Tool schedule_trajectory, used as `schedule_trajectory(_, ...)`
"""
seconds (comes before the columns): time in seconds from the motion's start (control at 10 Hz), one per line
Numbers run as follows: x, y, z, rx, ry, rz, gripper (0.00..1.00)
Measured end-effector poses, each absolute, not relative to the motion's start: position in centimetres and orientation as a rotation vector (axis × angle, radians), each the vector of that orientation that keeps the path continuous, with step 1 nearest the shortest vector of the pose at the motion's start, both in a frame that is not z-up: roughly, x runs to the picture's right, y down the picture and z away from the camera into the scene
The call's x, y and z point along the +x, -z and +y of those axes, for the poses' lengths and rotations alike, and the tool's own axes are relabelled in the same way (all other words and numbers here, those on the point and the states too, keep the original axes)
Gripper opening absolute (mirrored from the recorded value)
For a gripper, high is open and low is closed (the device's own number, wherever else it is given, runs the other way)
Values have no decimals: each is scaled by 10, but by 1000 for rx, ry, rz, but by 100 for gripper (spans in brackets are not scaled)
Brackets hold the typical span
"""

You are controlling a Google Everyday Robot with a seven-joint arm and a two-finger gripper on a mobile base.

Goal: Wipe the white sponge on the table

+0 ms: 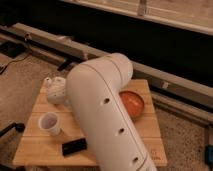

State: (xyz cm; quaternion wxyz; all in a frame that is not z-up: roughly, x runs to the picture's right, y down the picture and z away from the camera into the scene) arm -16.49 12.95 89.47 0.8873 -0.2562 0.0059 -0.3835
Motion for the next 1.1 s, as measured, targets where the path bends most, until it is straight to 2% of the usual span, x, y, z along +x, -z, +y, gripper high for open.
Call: schedule_trajectory(1.1, -129, -908, 134, -588, 715, 48, 0)
